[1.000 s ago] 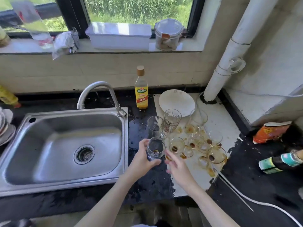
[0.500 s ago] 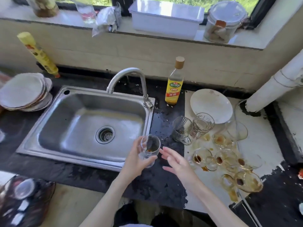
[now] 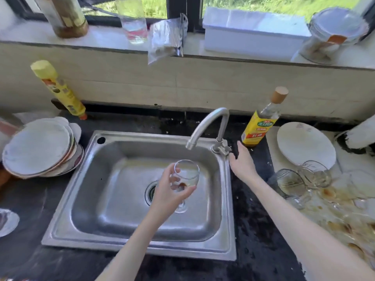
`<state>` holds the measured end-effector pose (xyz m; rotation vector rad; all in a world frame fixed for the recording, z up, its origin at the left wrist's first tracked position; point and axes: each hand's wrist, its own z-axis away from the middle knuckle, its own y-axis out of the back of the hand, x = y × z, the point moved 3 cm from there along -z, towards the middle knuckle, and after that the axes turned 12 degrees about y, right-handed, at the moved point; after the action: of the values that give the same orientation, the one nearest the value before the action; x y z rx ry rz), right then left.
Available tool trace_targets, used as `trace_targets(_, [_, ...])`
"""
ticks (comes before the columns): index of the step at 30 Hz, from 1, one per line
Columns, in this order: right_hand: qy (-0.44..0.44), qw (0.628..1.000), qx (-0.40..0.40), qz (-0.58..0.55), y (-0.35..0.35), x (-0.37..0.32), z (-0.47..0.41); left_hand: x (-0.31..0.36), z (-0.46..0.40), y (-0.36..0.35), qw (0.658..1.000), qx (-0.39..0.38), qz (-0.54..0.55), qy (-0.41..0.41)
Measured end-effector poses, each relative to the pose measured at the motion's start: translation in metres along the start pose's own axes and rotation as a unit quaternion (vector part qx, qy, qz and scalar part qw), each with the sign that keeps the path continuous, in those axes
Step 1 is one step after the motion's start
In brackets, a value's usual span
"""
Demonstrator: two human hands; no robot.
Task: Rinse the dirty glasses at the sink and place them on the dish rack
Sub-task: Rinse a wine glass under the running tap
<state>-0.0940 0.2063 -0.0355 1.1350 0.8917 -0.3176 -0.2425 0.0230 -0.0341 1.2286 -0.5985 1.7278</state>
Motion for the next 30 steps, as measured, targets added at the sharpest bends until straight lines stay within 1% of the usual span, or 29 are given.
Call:
trace_targets(3, [-0.018, 0.998, -0.033, 0.044, -0.017, 0.002, -0.024, -0.001, -0.021, 0.016, 1.000, -0.019, -0.023, 0.000])
trace_targets(4, [-0.013, 0.999, -0.021, 0.043, -0.024, 0.003, -0.025, -0.002, -0.026, 0.020, 0.999, -0.026, -0.029, 0.002])
trace_targets(7, [-0.010, 0.998, 0.055, 0.012, -0.035, 0.003, -0.019, -0.009, -0.035, 0.026, 0.998, -0.039, -0.041, 0.014])
trace_targets(9, [0.004, 0.998, 0.066, 0.019, -0.042, 0.005, -0.010, -0.014, -0.040, 0.028, 0.998, -0.042, -0.049, 0.026])
trace_targets(11, [0.045, 0.996, 0.047, 0.059, -0.051, 0.004, -0.002, -0.020, -0.045, 0.030, 0.997, -0.041, -0.054, 0.040])
trace_targets(13, [0.101, 0.987, 0.005, 0.125, -0.062, 0.007, 0.006, -0.024, -0.048, 0.028, 0.996, -0.046, -0.063, 0.048])
trace_targets(15, [0.132, 0.958, -0.070, 0.246, -0.071, 0.014, 0.011, -0.027, -0.049, 0.027, 0.995, -0.048, -0.058, 0.060])
trace_targets(17, [0.120, 0.923, -0.132, 0.340, -0.076, 0.021, 0.008, -0.028, -0.052, 0.027, 0.995, -0.048, -0.055, 0.070])
trace_targets(18, [0.110, 0.911, -0.153, 0.367, -0.077, 0.023, 0.006, -0.028, -0.054, 0.027, 0.994, -0.049, -0.058, 0.073])
trace_targets(20, [0.096, 0.899, -0.171, 0.391, -0.083, 0.024, 0.002, -0.028, -0.060, 0.027, 0.993, -0.050, -0.067, 0.079])
trace_targets(24, [0.084, 0.894, -0.183, 0.400, -0.088, 0.025, 0.001, -0.024, -0.063, 0.025, 0.991, -0.063, -0.089, 0.078])
trace_targets(30, [0.078, 0.902, -0.191, 0.379, -0.084, 0.023, 0.001, -0.028, -0.059, 0.021, 0.988, -0.063, -0.093, 0.105])
